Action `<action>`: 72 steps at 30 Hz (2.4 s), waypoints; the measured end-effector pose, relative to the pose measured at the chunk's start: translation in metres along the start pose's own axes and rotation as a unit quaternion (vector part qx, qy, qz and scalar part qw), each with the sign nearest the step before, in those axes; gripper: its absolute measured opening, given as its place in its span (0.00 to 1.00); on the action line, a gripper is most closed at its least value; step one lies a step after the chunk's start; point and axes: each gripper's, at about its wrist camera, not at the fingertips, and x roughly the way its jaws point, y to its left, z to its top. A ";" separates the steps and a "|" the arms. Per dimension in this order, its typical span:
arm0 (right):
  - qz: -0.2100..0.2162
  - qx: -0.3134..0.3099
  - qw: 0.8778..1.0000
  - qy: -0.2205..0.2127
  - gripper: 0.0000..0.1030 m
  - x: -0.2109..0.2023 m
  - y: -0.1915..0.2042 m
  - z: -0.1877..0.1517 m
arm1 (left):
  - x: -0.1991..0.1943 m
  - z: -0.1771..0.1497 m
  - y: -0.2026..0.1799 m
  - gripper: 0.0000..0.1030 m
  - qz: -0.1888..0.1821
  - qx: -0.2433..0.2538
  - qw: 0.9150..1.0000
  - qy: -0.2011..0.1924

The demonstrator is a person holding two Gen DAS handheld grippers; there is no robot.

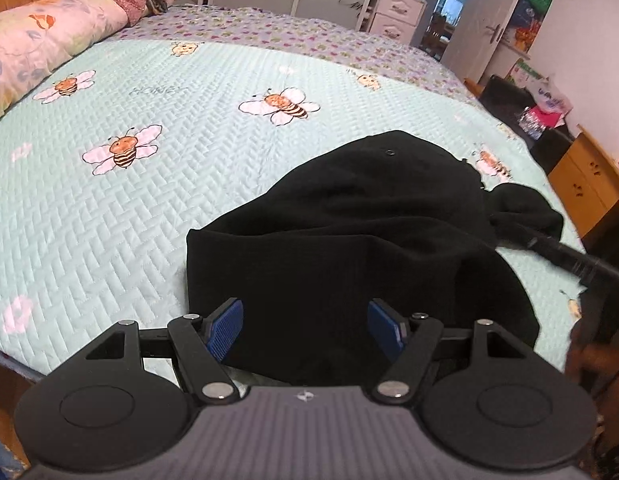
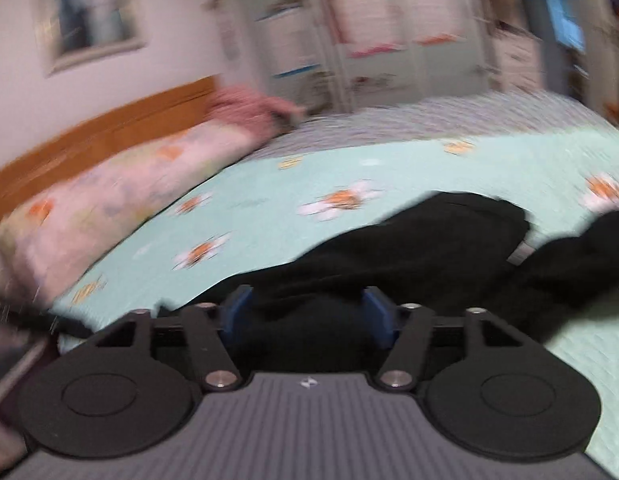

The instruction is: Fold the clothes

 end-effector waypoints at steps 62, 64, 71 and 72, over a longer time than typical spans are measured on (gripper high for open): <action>0.044 -0.192 0.979 -0.046 0.29 0.044 0.057 -0.052 | 0.056 0.030 -0.023 0.70 -0.174 -0.114 0.978 0.032; 0.037 -0.202 0.978 -0.046 0.29 0.045 0.059 -0.055 | 0.056 0.030 -0.029 0.71 -0.171 -0.105 0.979 0.030; 0.018 -0.250 0.966 -0.061 0.29 0.044 0.069 -0.068 | 0.079 0.040 -0.075 0.71 -0.129 -0.035 0.990 0.043; 0.017 -0.252 0.966 -0.062 0.29 0.043 0.069 -0.068 | 0.086 0.041 -0.077 0.71 -0.118 -0.039 0.991 0.048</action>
